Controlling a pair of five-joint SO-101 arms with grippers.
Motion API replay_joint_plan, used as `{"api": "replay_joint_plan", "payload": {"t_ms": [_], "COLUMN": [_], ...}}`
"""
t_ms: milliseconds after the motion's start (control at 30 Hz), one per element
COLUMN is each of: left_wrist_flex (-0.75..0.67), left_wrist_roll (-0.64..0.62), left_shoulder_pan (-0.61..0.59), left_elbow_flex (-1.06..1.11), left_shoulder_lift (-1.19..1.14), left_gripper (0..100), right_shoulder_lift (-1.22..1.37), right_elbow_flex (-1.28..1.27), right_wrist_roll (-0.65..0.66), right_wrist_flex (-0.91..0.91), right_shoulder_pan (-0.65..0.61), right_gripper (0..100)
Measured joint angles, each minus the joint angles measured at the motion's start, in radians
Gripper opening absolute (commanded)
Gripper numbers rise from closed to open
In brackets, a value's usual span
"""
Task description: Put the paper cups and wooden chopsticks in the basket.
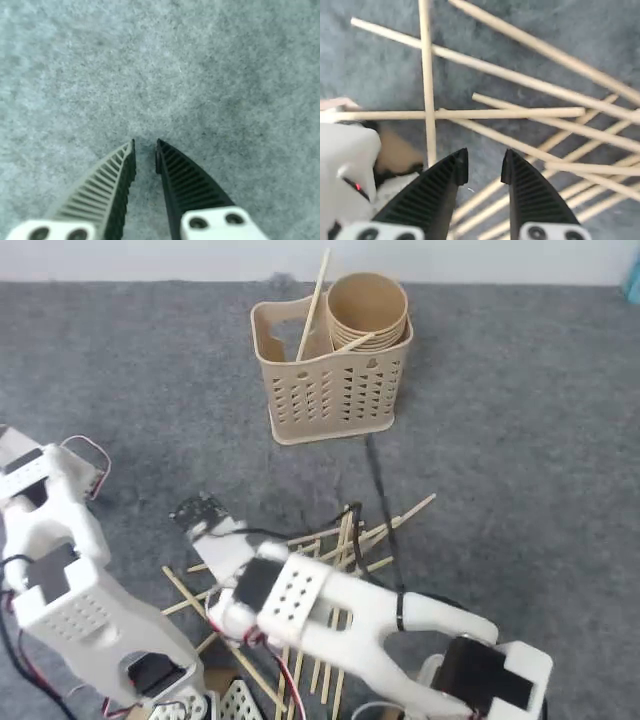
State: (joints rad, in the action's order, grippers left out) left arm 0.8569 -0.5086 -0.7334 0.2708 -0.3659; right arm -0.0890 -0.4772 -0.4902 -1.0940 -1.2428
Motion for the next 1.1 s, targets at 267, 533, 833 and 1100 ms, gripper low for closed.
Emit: {"api": "replay_joint_plan", "payload": {"t_ms": [267,533,833,1100], "left_wrist_flex": [-0.015,-0.028,-0.008,-0.023], "left_wrist_roll": [-0.017,-0.187,-0.192,-0.195], "left_shoulder_pan": [-0.081,-0.338,-0.572,-0.697], "left_elbow_flex": [-0.009,-0.051,-0.256,-0.362], "left_shoulder_lift": [-0.006,-0.014,-0.015,-0.015], "left_gripper": [6,7,7,7], "right_shoulder_lift": [0.0,0.0,-0.002,-0.008], "right_elbow_flex": [-0.129,-0.129,-0.129,-0.129], "right_wrist_roll": [-0.132,-0.146,-0.146,-0.114], "right_wrist_flex": [0.166,0.167,0.061,0.026], "right_shoulder_pan": [-0.037,-0.049,-0.137,-0.167], "right_gripper": [11.7,11.7,11.7,11.2]}}
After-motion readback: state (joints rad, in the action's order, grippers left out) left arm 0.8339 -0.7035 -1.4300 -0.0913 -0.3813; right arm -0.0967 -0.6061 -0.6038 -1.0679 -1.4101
